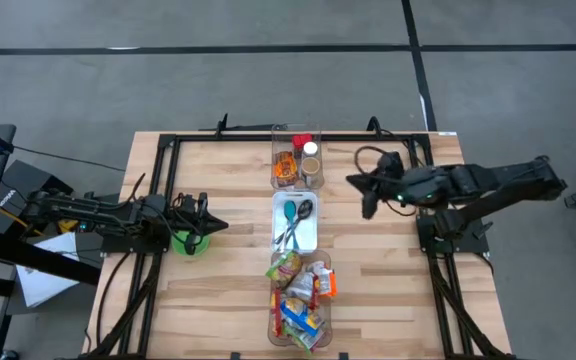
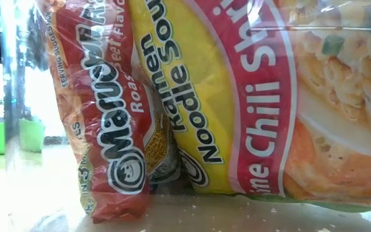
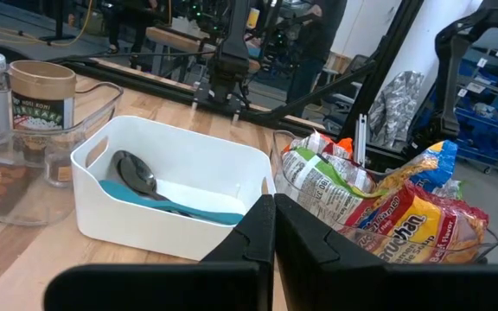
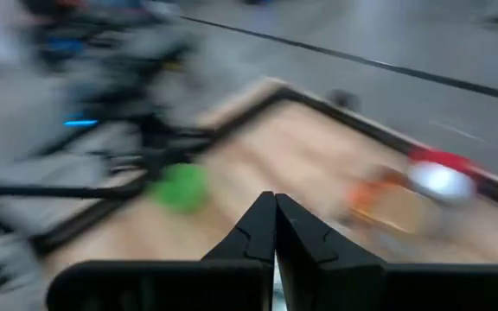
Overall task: Pick & Place Food Item
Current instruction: Return to Home Position
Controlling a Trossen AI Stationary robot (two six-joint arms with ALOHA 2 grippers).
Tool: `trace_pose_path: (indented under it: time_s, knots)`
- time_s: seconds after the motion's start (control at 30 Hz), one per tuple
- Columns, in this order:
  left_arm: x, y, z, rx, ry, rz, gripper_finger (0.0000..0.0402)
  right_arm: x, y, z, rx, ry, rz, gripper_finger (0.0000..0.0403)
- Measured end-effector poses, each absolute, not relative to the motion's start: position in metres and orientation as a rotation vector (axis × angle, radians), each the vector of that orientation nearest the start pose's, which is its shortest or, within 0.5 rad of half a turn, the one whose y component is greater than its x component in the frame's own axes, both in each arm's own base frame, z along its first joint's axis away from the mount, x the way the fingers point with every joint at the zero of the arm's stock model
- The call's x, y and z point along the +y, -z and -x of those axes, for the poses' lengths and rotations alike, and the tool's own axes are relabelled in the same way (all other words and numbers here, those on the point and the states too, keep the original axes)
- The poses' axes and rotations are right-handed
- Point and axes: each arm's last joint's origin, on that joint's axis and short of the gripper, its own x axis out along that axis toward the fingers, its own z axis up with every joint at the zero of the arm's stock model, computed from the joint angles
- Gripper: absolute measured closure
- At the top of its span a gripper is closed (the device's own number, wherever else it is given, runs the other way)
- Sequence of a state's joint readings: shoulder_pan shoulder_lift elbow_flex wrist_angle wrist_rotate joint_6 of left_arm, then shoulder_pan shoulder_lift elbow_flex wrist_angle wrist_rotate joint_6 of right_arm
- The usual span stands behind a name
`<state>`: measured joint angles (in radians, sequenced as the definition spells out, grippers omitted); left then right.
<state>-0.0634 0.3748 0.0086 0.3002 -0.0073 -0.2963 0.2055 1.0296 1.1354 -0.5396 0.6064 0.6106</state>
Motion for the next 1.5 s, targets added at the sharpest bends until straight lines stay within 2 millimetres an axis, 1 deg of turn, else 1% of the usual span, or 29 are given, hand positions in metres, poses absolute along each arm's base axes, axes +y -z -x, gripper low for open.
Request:
trace_pose_path:
  time_s: [0.07, 0.17, 0.3, 0.47, 0.57, 0.7, 0.83, 0.97, 1.03, 1.17, 1.3, 1.37, 1.5]
  knots:
    - [-0.007, -0.162, -0.121, 0.074, 0.046, 0.294, 0.0402, 0.026, -0.377, -0.205, 0.210, 0.354, -0.411, 0.0402]
    - [-0.007, -0.162, -0.121, 0.074, 0.045, 0.294, 0.0402, 0.023, -0.369, -0.207, 0.143, 0.198, -0.412, 0.0402]
    - [-0.007, -0.162, -0.121, 0.074, 0.046, 0.294, 0.0402, 0.017, -0.346, -0.214, 0.126, -0.006, -0.402, 0.0403]
    - [-0.007, -0.162, -0.121, 0.074, 0.046, 0.294, 0.0402, 0.016, -0.313, -0.228, 0.113, -0.193, -0.230, 0.0403]
    - [-0.007, -0.162, -0.121, 0.074, 0.046, 0.294, 0.0402, 0.013, -0.302, -0.238, 0.121, -0.209, -0.180, 0.0403]
    - [-0.007, -0.162, -0.121, 0.074, 0.046, 0.294, 0.0402, 0.009, -0.288, -0.250, 0.158, -0.163, -0.115, 0.0403]
    - [-0.007, -0.162, -0.121, 0.074, 0.046, 0.294, 0.0402, 0.010, -0.282, -0.260, 0.150, -0.171, -0.073, 0.0403]
    - [-0.007, -0.162, -0.121, 0.074, 0.046, 0.294, 0.0402, 0.013, -0.277, -0.263, 0.167, -0.186, -0.034, 0.0403]
    - [-0.007, -0.162, -0.121, 0.074, 0.046, 0.294, 0.0402, 0.013, -0.275, -0.262, 0.156, -0.189, -0.016, 0.0403]
    - [-0.007, -0.162, -0.121, 0.074, 0.046, 0.294, 0.0402, 0.013, -0.264, -0.258, 0.125, -0.191, -0.007, 0.0403]
    - [-0.007, -0.162, -0.121, 0.074, 0.046, 0.294, 0.0402, 0.013, -0.255, -0.249, 0.097, -0.191, 0.004, 0.0403]
    - [-0.007, -0.163, -0.121, 0.070, 0.046, 0.294, 0.0402, 0.013, -0.246, -0.243, 0.091, -0.193, 0.021, 0.0403]
    - [-0.007, -0.163, -0.121, 0.066, 0.047, 0.294, 0.0402, 0.009, -0.239, -0.223, 0.012, -0.180, 0.033, 0.0403]
